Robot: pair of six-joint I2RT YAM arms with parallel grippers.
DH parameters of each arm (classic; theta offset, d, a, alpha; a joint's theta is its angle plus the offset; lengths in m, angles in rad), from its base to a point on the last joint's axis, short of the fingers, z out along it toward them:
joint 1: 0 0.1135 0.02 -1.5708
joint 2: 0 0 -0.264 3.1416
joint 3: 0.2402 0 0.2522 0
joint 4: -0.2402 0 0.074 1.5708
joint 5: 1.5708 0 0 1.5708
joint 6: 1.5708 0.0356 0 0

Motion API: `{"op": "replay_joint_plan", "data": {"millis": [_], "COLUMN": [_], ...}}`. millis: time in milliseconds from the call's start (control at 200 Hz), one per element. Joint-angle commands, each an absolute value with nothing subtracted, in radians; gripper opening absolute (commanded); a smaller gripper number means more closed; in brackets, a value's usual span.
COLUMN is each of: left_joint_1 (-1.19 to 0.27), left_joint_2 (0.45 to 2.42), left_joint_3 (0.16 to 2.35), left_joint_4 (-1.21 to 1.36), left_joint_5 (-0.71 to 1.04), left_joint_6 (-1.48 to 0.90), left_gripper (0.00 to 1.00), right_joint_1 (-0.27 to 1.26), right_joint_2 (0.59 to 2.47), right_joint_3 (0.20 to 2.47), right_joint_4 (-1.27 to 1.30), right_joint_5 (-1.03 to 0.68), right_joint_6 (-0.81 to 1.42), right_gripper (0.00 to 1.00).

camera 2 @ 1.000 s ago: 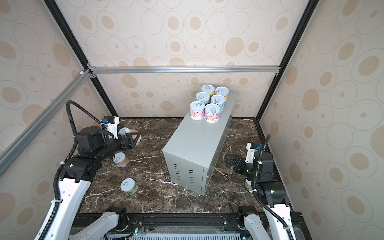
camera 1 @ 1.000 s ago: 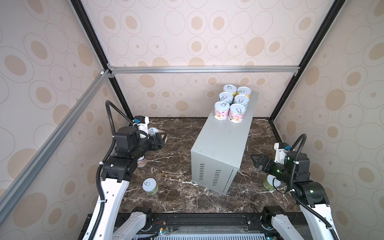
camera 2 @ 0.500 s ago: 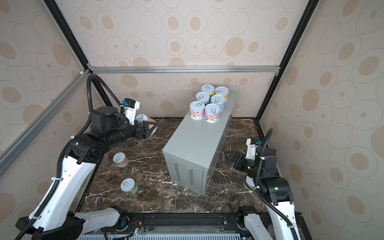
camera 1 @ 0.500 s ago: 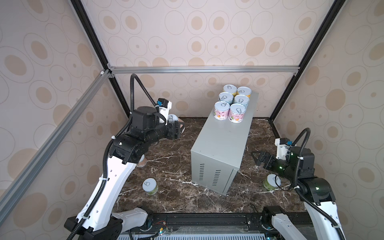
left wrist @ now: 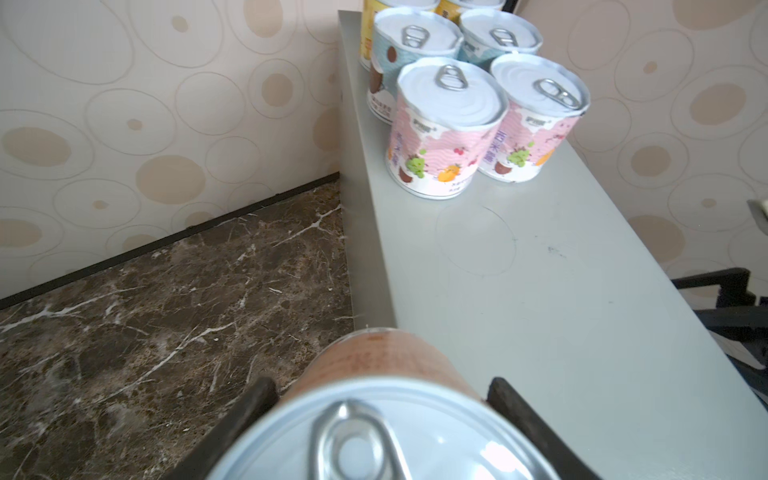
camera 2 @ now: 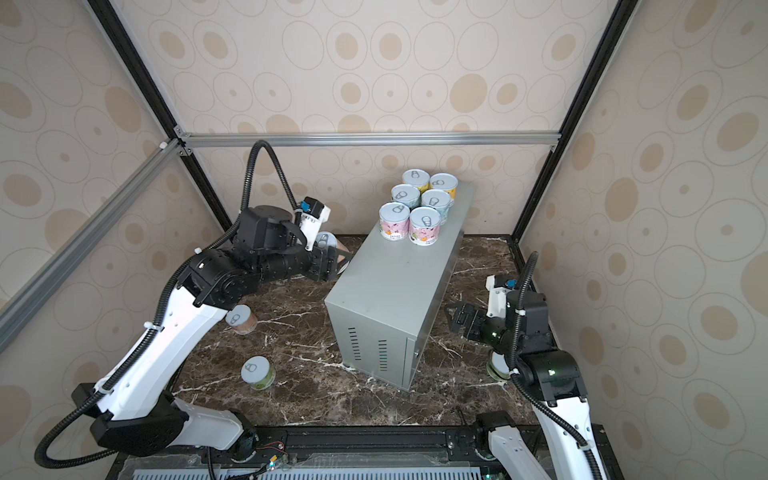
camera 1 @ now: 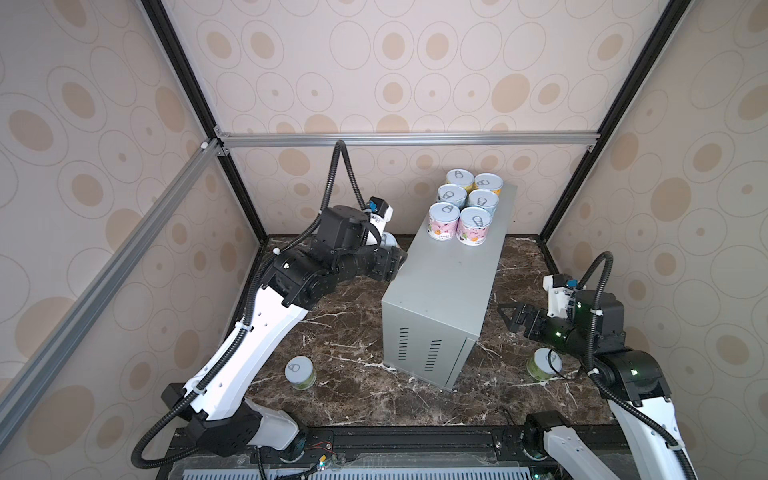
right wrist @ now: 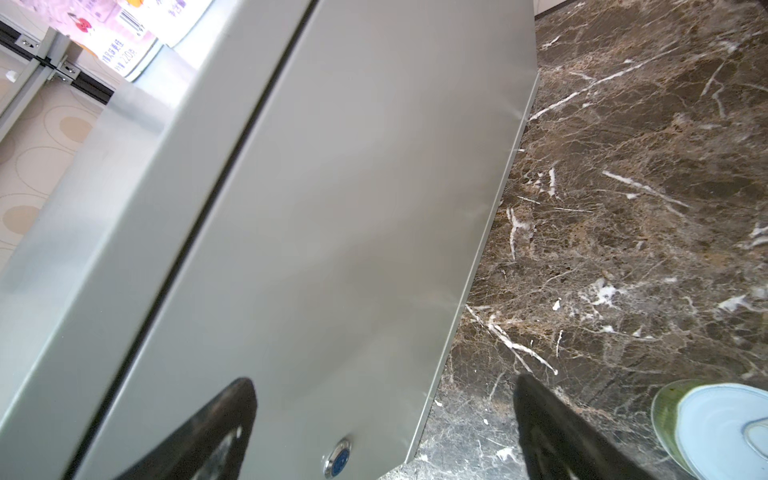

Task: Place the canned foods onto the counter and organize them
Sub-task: 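Carry the orange can with the left gripper up over the cabinet top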

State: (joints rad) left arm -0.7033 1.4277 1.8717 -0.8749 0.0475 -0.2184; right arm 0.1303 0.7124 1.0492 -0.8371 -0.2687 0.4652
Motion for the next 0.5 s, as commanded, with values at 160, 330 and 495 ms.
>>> {"op": "replay_joint_plan", "data": {"millis": [160,330,495], "left_joint_1": [-0.789,-0.832,-0.864], "left_joint_2": [1.495,1.569,1.63], "left_joint_3": [2.048,2.127,2.177], "left_joint_4": [-0.868,-0.882,-0.9], "left_joint_5": [-0.025,-0.054,-0.085], "left_joint_6": [-0.166,-0.15,-0.137], "left_gripper": [0.57,0.57,0.57], "right_joint_1": [0.138,0.138,0.139], "right_joint_2": [0.674,0.663,0.658], "right_joint_3": [1.036,1.023,1.019], "right_joint_4": [-0.841,-0.838,-0.834], "right_joint_5": [-0.235,-0.223,-0.221], "right_joint_6": [0.443,0.437,0.434], "right_gripper": [0.99,0.99,0.99]}}
